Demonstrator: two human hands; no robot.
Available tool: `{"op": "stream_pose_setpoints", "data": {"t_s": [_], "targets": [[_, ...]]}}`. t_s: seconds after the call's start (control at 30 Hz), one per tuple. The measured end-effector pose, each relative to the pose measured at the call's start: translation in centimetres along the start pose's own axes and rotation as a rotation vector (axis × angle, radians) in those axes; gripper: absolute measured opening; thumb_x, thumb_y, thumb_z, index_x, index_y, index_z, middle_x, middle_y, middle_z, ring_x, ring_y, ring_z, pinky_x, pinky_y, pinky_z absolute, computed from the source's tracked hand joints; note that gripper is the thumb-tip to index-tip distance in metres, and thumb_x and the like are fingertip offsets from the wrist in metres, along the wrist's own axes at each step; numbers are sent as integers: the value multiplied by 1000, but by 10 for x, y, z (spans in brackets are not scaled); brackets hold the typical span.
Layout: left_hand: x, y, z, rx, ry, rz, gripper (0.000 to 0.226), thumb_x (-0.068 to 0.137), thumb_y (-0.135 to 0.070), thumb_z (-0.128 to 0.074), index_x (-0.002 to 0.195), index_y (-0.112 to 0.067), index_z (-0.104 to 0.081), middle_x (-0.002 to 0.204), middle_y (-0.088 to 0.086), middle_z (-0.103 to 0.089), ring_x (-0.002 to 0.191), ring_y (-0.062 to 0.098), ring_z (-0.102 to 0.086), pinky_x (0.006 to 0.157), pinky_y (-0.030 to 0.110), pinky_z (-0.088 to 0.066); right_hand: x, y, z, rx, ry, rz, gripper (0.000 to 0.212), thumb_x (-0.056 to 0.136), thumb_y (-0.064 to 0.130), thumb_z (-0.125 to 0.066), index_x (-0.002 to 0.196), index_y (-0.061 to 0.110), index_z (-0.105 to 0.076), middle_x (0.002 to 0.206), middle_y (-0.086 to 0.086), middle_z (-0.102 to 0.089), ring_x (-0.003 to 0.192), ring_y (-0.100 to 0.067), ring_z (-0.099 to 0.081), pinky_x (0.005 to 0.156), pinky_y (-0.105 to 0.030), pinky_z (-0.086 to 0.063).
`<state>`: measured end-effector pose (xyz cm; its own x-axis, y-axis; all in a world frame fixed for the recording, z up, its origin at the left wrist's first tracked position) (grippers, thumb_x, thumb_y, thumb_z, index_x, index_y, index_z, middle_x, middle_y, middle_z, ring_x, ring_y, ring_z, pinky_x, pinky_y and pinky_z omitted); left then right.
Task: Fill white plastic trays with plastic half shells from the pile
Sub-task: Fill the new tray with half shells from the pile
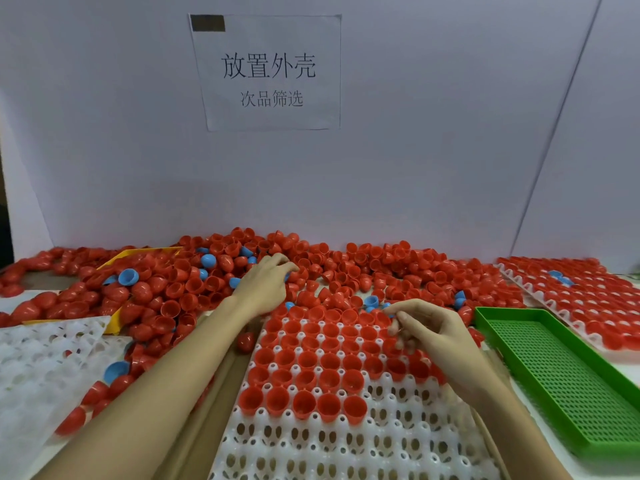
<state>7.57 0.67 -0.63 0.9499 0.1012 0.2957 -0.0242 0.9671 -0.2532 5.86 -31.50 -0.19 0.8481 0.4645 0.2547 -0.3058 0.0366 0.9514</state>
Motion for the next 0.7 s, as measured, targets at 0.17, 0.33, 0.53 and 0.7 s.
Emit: {"op": "stream_pose_setpoints", "data": {"t_s": [0.17, 0.33, 0.53, 0.7], "targets": [[22, -4, -14, 219, 289, -23, 39, 108, -21, -39, 141, -28, -60, 161, 2, -37, 146, 24, -36, 121, 49, -24, 2, -2, 5, 4, -1, 7, 30, 106, 6, -56, 102, 22, -81, 86, -11, -75, 71, -17, -68, 65, -20, -54], [22, 2, -19, 259, 242, 75, 35, 107, -18, -46, 138, -16, -62, 139, 5, -40, 128, 27, -45, 113, 45, -35, 4, -5, 8, 11, -6, 13, 30, 106, 6, -56, 103, 21, -81, 86, -10, -75, 70, -18, -68, 65, -20, -53], [14, 16, -3, -80, 28, 161, 24, 92, -2, -69, 113, -12, -75, 120, 6, -48, 112, 23, -58, 93, 28, -51, 2, -5, 7, 34, -6, -1, 30, 106, 6, -57, 101, 21, -82, 86, -10, -75, 69, -16, -68, 65, -19, -53], [-10, -9, 34, -490, -209, 75, 27, 91, -4, -73, 112, -20, -76, 114, -1, -59, 96, 9, -64, 80, 10, -48, 1, -3, 7, 21, -2, 5, 32, 106, 6, -55, 101, 24, -82, 87, -11, -76, 71, -16, -68, 65, -20, -54]]}}
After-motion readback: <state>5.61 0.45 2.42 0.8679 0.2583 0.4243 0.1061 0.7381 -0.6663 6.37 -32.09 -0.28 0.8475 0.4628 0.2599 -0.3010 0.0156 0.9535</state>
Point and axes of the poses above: each hand's wrist, its own x-axis towards the middle knuckle, its own z-axis out of the back of the hand, y = z × x, the point moved 2 cm from there along x, towards the middle knuckle
